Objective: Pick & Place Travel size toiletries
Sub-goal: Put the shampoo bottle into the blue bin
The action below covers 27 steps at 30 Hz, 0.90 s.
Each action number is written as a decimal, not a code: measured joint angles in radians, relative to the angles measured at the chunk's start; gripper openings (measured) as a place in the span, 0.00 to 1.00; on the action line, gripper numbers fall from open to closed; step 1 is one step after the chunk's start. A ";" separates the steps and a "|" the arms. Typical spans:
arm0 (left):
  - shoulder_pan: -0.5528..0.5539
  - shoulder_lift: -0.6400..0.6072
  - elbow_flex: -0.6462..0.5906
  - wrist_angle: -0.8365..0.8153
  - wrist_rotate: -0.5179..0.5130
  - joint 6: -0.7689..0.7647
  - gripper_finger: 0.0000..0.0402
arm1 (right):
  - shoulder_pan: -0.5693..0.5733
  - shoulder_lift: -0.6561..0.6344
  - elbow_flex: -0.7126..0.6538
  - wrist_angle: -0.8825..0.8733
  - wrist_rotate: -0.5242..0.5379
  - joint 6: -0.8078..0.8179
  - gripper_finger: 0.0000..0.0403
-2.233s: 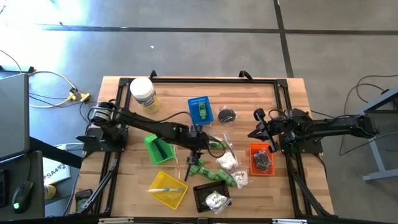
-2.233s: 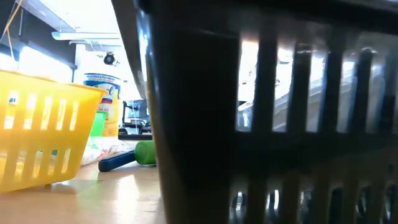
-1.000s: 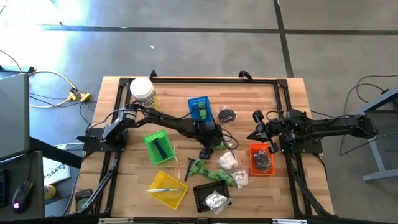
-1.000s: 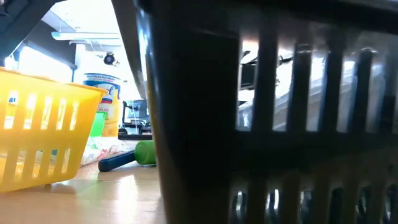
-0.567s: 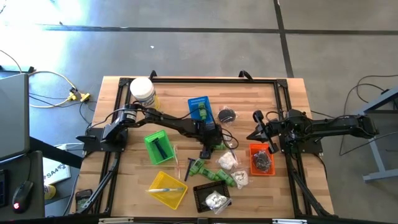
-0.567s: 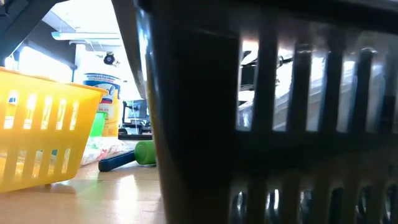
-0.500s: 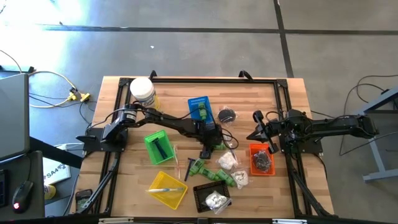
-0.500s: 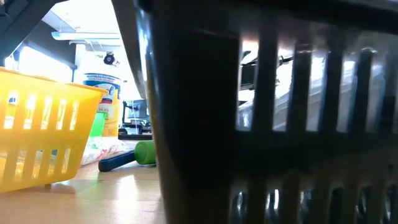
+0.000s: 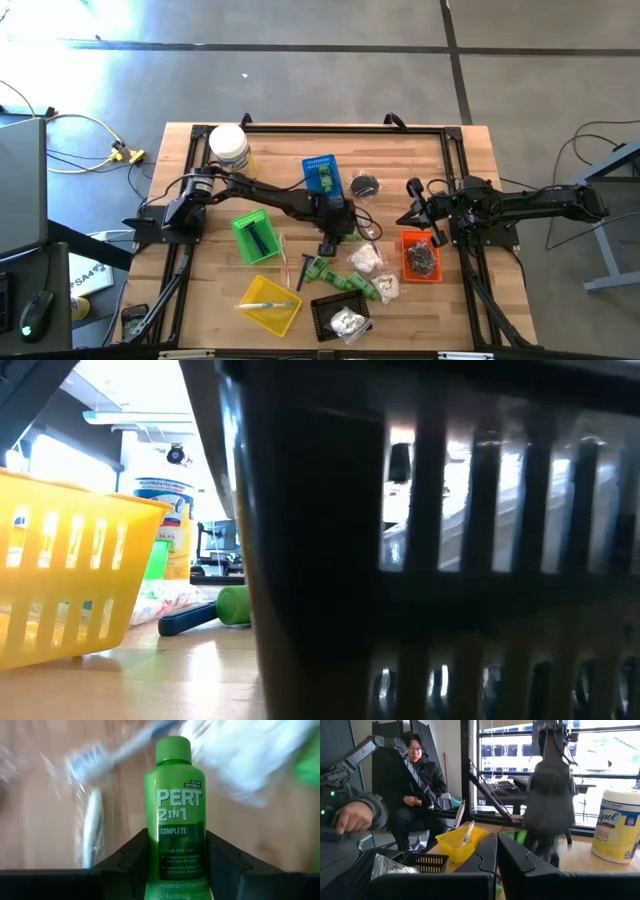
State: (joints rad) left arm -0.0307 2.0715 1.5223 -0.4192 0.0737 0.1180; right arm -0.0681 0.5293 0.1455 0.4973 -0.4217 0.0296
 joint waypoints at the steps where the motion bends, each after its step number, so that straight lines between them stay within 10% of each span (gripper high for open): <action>1: -0.004 -0.019 0.001 -0.017 -0.002 0.001 0.36 | 0.000 0.000 0.000 -0.001 0.000 0.000 0.01; 15: -0.025 -0.356 0.002 -0.167 -0.351 -0.055 0.35 | 0.000 0.000 0.000 -0.016 -0.001 0.000 0.01; 27: 0.215 -0.435 0.002 -0.309 -0.397 0.151 0.34 | 0.001 0.000 0.000 -0.015 -0.001 0.003 0.01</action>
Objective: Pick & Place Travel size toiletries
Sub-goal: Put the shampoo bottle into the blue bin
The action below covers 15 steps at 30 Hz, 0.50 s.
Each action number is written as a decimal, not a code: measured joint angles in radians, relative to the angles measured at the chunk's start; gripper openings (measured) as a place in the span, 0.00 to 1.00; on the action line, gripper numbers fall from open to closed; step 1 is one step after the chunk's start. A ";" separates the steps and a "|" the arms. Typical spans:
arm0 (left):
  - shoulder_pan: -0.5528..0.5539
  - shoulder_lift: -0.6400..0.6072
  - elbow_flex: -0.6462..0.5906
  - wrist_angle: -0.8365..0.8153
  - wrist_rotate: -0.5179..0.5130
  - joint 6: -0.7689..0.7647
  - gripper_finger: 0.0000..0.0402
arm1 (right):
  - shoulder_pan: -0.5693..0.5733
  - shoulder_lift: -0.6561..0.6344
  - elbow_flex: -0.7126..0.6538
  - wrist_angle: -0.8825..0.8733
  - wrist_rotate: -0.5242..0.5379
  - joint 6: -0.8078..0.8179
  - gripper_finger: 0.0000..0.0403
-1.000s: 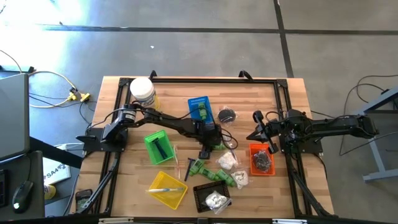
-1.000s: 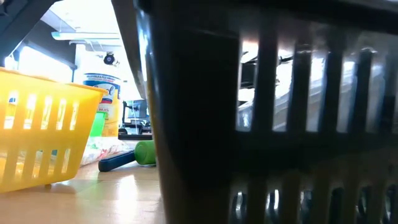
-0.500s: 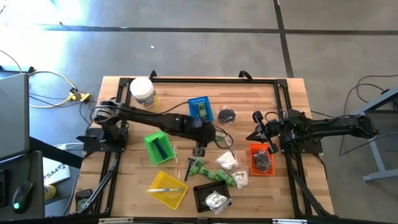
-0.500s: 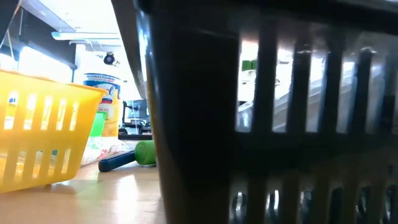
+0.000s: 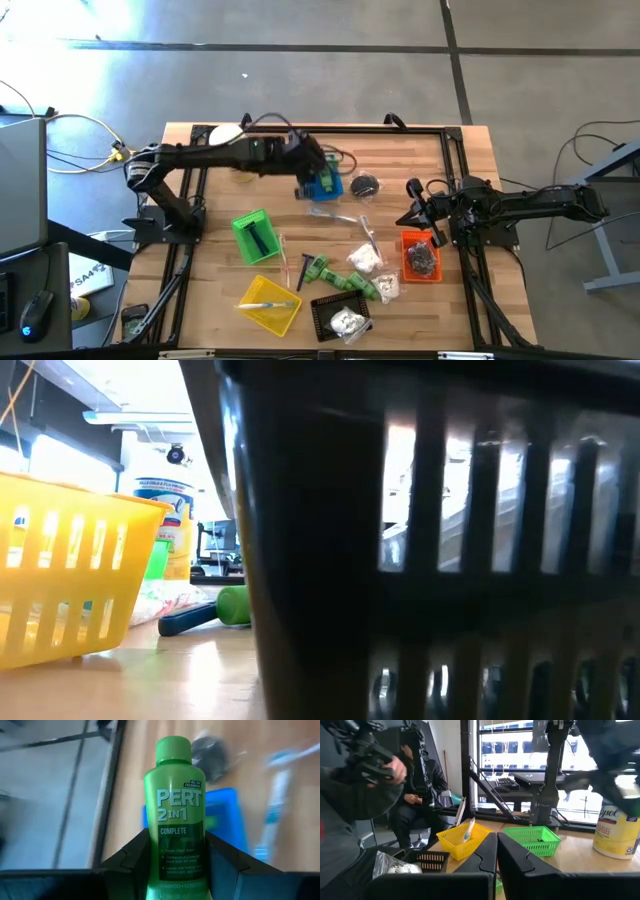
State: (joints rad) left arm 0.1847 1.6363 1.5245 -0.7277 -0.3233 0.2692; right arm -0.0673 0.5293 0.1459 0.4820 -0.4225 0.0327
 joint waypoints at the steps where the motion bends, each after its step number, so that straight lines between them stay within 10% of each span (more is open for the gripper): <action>1: 0.018 0.012 0.002 0.000 -0.001 0.042 0.34 | 0.000 0.000 0.000 0.001 0.000 0.000 0.01; 15: 0.089 0.174 0.000 -0.025 0.116 0.884 0.31 | 0.000 0.000 0.000 -0.002 0.004 -0.004 0.01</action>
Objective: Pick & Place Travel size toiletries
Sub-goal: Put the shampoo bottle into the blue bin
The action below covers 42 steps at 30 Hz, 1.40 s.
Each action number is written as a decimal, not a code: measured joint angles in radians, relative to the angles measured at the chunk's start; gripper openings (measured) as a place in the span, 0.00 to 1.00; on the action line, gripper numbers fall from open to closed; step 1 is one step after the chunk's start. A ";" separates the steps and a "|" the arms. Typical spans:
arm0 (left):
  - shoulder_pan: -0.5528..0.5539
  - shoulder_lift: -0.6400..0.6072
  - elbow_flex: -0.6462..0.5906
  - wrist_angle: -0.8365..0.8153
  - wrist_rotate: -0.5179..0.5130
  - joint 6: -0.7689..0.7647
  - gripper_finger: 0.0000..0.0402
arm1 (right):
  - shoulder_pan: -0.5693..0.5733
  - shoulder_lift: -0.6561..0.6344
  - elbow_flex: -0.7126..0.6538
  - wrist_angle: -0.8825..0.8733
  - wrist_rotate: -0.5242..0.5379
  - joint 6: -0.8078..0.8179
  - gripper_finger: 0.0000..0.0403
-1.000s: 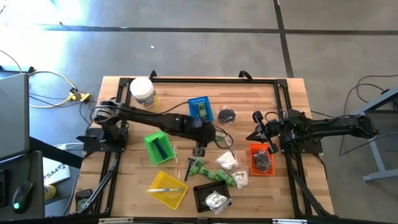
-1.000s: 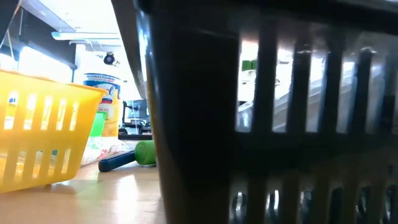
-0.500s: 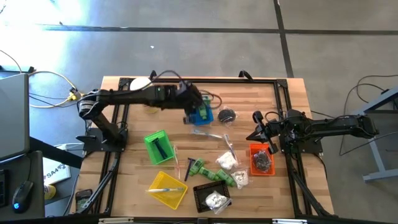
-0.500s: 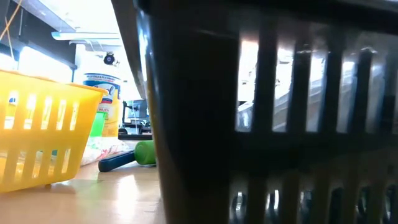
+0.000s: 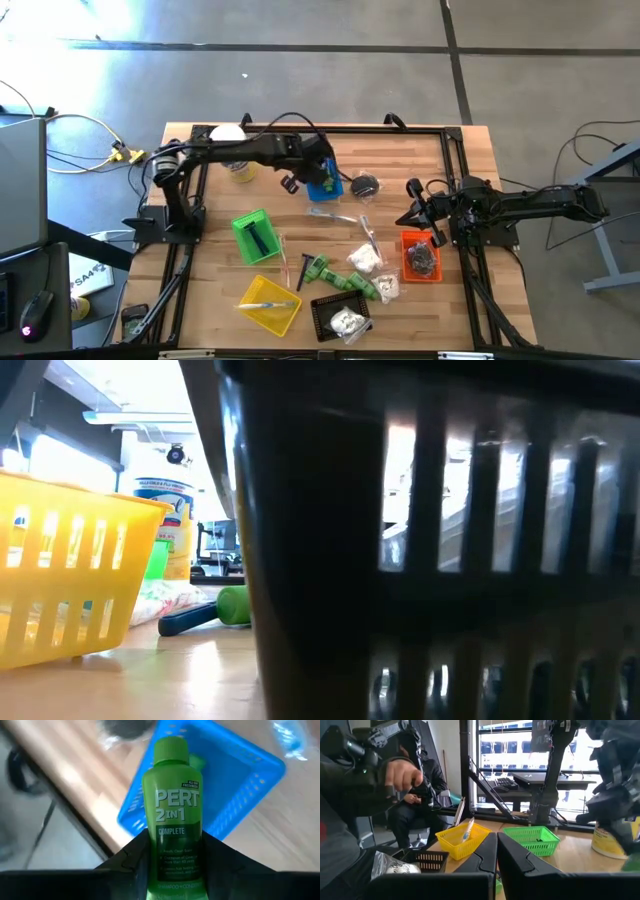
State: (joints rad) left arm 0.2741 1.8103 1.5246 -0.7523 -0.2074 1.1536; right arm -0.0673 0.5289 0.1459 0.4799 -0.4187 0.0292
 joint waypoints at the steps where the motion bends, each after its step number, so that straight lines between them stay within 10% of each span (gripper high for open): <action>1: -0.001 0.010 0.000 0.006 0.005 0.030 0.31 | 0.000 0.000 0.000 0.000 0.000 0.000 0.01; 36: 0.065 0.190 0.001 0.047 0.089 0.324 0.30 | 0.000 0.000 0.000 0.001 0.000 -0.007 0.01; 42: 0.064 0.191 0.000 0.065 0.089 0.294 0.46 | 0.000 0.000 0.000 -0.003 0.000 -0.007 0.01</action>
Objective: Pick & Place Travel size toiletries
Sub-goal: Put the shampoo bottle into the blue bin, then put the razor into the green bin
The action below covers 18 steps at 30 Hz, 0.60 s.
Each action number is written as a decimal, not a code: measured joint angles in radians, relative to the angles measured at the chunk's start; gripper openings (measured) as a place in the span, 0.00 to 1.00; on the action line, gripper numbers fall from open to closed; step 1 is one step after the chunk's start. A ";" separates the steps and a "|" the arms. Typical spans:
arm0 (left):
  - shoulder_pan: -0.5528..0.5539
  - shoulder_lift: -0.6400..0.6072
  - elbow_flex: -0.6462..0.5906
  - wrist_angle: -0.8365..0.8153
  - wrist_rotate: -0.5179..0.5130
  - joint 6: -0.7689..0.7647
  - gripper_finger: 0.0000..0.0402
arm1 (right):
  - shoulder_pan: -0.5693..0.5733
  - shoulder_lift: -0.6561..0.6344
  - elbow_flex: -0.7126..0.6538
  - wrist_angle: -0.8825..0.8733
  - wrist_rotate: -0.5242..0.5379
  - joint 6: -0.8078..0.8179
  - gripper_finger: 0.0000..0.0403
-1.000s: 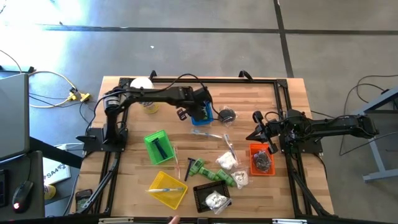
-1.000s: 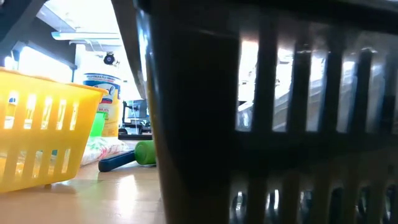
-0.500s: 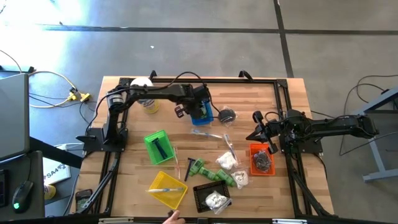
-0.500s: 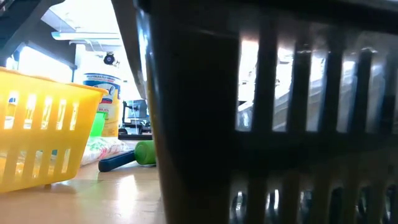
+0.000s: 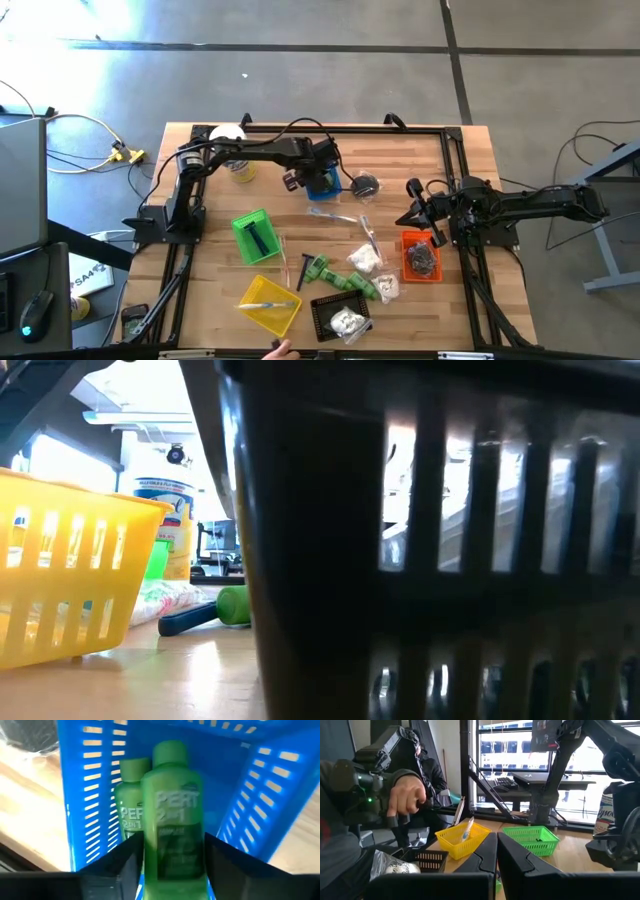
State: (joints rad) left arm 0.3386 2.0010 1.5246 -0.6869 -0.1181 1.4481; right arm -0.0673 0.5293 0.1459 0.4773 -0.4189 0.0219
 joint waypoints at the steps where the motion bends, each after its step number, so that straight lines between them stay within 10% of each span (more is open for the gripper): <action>1: 0.000 0.000 0.000 0.007 0.000 -0.012 0.48 | 0.000 0.000 0.000 -0.001 0.000 0.000 0.01; 18: -0.071 -0.109 0.000 -0.111 -0.211 -0.147 0.53 | 0.000 0.000 0.000 -0.001 0.000 0.000 0.01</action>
State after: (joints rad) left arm 0.2679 1.8921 1.5246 -0.7975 -0.3294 1.3013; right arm -0.0677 0.5293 0.1459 0.4763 -0.4187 0.0219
